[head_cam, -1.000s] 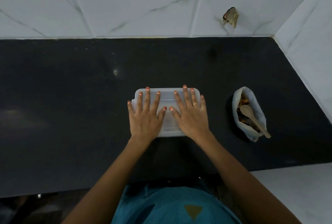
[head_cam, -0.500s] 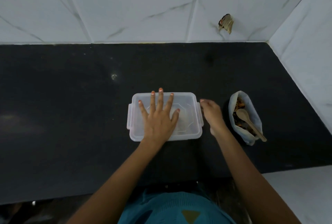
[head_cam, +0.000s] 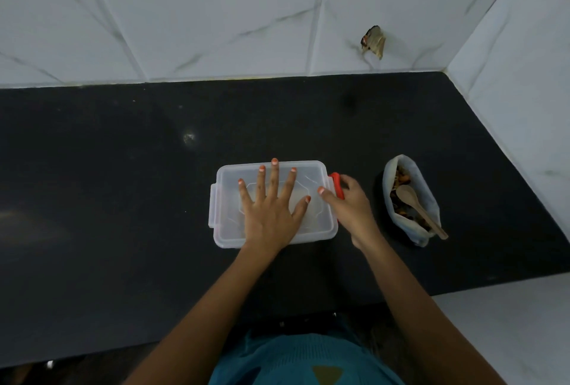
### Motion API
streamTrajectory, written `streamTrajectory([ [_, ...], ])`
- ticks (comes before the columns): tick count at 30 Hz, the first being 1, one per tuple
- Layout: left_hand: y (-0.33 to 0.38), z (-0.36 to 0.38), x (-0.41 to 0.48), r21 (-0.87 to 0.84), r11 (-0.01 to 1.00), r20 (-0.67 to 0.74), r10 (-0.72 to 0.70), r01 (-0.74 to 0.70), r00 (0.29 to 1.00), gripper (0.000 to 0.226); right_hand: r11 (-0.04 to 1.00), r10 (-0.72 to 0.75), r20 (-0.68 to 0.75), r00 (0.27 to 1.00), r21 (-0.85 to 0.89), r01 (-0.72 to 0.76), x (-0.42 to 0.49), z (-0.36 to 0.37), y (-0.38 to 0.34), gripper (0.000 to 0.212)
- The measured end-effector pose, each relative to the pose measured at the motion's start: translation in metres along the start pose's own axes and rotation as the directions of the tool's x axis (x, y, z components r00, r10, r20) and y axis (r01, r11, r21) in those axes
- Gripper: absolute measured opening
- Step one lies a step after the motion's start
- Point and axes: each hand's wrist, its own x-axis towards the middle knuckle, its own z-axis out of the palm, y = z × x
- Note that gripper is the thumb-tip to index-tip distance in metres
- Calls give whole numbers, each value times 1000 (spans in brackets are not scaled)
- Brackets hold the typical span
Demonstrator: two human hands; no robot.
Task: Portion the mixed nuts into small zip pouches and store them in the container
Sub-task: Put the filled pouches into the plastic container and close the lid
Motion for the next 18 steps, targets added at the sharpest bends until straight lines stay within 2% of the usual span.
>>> streamTrajectory([
  [3,0,3,0,-9,1000,-12,-4,3,1000,79,998,-41,-10,999,-56,40,-1,5,2,34],
  [7,0,5,1,-9,1000,-10,-5,5,1000,82,985,-129,-19,992,-119,125,-4,8,2,23],
  [10,1,5,2,-4,1000,-15,0,0,1000,83,940,-235,-29,971,-261,220,-5,13,5,26],
  [15,1,2,2,1,1000,22,-1,1,1000,78,935,-221,-7,975,-284,210,-7,12,4,34],
  [17,-1,-2,1,-96,995,29,1,2,1000,65,924,-174,-8,985,-346,161,-9,13,-1,46],
  [18,-3,-5,0,-259,966,0,-13,13,1000,57,904,-176,-42,983,-403,144,-12,13,-4,54],
])
